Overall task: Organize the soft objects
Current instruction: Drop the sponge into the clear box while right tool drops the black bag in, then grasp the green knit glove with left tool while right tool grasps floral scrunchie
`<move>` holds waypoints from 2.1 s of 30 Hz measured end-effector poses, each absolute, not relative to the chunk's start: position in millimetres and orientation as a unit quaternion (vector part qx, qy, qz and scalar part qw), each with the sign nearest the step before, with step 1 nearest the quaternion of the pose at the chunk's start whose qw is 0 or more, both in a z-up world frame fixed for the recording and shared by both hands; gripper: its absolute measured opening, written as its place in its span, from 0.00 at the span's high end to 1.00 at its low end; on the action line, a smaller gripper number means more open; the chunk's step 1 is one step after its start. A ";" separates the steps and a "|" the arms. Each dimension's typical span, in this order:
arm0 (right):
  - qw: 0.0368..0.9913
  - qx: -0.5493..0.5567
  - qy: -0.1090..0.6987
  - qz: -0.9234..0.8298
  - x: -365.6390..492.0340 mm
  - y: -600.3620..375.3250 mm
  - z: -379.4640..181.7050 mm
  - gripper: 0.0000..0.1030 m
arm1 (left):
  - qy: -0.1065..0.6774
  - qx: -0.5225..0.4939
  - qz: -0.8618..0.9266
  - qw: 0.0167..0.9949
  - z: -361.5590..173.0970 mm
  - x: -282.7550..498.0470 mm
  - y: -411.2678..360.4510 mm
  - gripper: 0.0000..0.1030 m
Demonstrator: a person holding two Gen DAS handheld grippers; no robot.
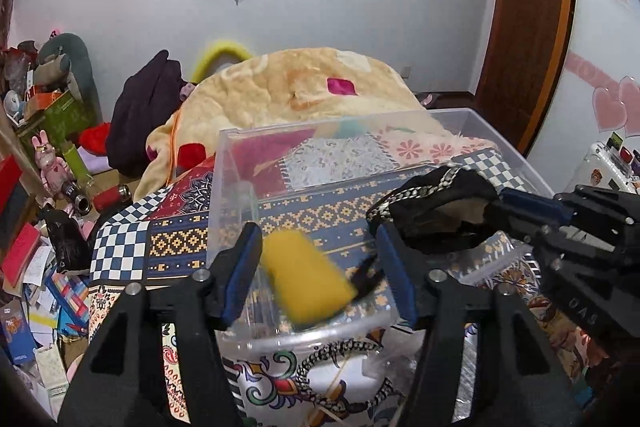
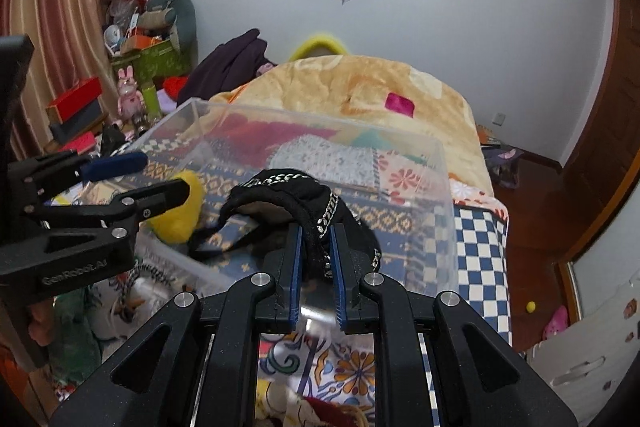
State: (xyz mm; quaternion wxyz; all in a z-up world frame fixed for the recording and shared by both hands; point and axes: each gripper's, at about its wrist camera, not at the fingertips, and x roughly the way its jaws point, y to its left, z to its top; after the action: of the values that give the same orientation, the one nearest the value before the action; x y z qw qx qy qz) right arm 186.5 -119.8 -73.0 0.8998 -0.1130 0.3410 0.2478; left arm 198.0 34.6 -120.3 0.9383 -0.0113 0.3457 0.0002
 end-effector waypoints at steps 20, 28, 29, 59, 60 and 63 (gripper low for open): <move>0.927 -0.073 0.275 0.245 125.8 -170.0 -34.5 0.22 | 0.262 -0.002 -0.016 0.965 -67.3 97.1 37.2 0.07; 0.917 -0.084 0.312 0.232 110.1 -179.8 -66.8 0.21 | 0.317 -0.010 -0.006 0.948 -106.8 76.6 46.9 0.06; 0.916 -0.083 0.318 0.231 109.9 -180.2 -70.1 0.21 | 0.326 -0.013 -0.005 0.945 -114.3 74.7 48.5 0.06; 0.899 -0.070 0.374 0.218 102.3 -194.7 -101.4 0.78 | 0.392 -0.062 -0.005 0.918 -173.2 43.0 47.7 0.69; 0.899 -0.071 0.375 0.215 102.8 -194.8 -100.4 0.76 | 0.390 -0.063 -0.005 0.919 -171.4 41.7 48.2 0.70; 0.902 -0.064 0.370 0.211 102.9 -197.6 -95.4 0.65 | 0.381 -0.062 -0.002 0.922 -165.3 37.5 50.0 0.74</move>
State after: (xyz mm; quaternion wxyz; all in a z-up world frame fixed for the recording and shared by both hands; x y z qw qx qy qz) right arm 102.9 -197.6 -95.4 0.9024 -0.0636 0.3701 0.2111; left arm 37.5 50.0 -165.3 0.9223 -0.0624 0.3814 -0.0017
